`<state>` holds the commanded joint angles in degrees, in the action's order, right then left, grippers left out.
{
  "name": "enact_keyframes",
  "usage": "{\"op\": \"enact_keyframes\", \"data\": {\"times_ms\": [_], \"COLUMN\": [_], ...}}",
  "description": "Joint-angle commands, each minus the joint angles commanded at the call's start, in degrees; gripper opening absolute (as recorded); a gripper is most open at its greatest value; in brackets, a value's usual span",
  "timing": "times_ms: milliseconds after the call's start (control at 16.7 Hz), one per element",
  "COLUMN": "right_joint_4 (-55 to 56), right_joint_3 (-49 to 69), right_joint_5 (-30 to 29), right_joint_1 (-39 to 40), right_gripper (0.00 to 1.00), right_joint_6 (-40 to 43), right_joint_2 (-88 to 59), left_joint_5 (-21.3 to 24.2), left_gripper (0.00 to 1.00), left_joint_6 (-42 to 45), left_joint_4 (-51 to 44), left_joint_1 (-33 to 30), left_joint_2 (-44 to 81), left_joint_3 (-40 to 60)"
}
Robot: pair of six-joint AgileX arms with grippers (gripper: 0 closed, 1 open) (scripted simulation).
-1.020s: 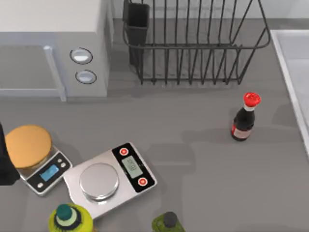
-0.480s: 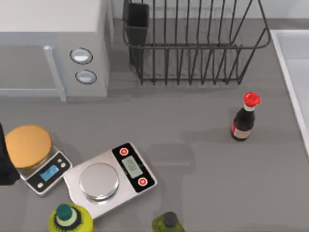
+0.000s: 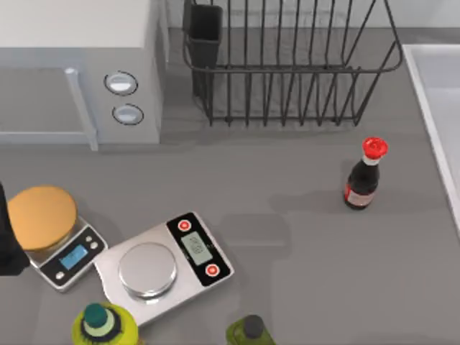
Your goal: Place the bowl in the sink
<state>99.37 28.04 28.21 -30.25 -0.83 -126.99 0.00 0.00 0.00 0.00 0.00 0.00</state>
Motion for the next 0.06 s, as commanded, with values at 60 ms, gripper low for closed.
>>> {"op": "enact_keyframes", "data": {"times_ms": [60], "right_joint_4": [0.00], "right_joint_3": [0.00], "right_joint_5": [0.00], "right_joint_1": [0.00], "right_gripper": [1.00], "right_joint_6": [0.00], "right_joint_2": [0.00], "left_joint_5": [0.00], "left_gripper": [1.00], "left_joint_6": [0.00], "left_joint_4": [0.00], "left_joint_1": [0.00], "left_joint_2": [0.00], "left_joint_3": [0.00]}}
